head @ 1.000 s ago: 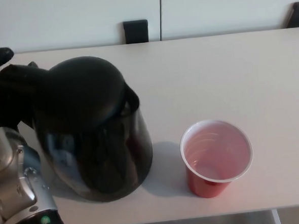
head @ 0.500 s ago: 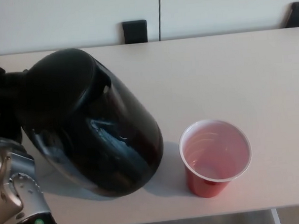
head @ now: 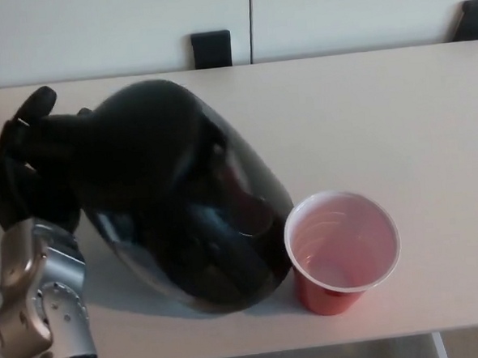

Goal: The robot walk towards a table in front and uses its left hand to pick up the pot from the base and pour water to the cup on the right hand side

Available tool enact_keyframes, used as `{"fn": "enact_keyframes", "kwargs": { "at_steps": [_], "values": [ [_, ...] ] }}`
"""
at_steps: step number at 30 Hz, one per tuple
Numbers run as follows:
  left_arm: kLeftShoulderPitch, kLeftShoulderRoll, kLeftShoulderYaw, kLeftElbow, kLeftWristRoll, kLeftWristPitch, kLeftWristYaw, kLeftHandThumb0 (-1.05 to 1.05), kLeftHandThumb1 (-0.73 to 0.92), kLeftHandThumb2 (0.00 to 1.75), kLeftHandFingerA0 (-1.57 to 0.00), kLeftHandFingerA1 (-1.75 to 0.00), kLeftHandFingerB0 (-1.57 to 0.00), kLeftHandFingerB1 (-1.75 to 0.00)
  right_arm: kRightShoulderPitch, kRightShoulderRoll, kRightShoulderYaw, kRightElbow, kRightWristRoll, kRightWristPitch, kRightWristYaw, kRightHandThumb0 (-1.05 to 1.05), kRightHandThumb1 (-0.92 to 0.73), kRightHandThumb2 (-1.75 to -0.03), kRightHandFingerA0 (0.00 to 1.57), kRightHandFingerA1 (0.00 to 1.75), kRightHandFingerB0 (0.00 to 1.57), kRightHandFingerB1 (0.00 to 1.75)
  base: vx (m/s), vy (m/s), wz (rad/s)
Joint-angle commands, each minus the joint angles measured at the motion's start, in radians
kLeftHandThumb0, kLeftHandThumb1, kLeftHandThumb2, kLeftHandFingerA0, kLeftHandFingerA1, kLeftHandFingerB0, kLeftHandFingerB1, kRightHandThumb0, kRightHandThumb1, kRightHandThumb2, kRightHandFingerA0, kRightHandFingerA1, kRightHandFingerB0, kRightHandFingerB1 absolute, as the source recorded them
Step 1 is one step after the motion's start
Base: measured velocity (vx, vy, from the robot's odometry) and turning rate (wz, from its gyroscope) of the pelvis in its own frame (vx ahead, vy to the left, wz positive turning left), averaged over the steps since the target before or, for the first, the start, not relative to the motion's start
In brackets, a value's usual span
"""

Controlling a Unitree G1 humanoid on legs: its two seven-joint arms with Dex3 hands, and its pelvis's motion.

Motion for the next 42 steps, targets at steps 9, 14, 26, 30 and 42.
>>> {"fn": "enact_keyframes", "kwargs": {
  "at_steps": [9,14,26,30,42],
  "values": [
    [0.038,0.288,-0.27,-0.204,0.097,-0.183,-0.211,-0.81,0.48,0.85,0.0,0.0,0.0,-0.07,-0.083,-0.04,-0.004,-0.041,0.003,-0.036,-0.003,-0.43,-0.51,-0.73,0.27,0.5,0.31,0.53,0.0,0.0,0.0],
    [0.021,0.342,-0.274,-0.248,0.074,-0.177,-0.233,-0.82,0.48,0.86,0.0,0.0,0.0,-0.06,-0.092,-0.04,0.003,-0.02,-0.008,-0.053,-0.011,-0.44,-0.48,-0.74,0.28,0.51,0.33,0.55,0.0,0.0,0.0],
    [-0.096,0.759,-0.246,-0.238,-0.045,0.123,-0.533,-0.61,0.38,0.75,0.0,-0.07,-0.01,-0.11,-0.109,-0.057,0.003,-0.03,-0.005,-0.042,0.006,-0.44,-0.49,-0.74,0.27,0.51,0.31,0.55,0.0,0.0,0.0],
    [-0.05,0.792,-0.238,-0.218,-0.063,0.116,-0.56,-0.65,0.4,0.75,0.0,-0.04,0.0,-0.05,-0.106,-0.052,0.008,-0.026,-0.009,-0.048,0.008,-0.46,-0.49,-0.74,0.26,0.5,0.3,0.55,0.0,0.0,0.0],
    [-0.045,0.646,-0.276,-0.174,0.043,0.034,-0.399,-0.19,0.59,0.58,-0.73,-1.04,-0.62,-1.18,-0.108,-0.046,0.003,-0.024,-0.002,-0.057,0.005,-0.37,-0.59,-0.57,0.29,0.44,0.35,0.51,0.0,0.0,0.0]
  ]
}}
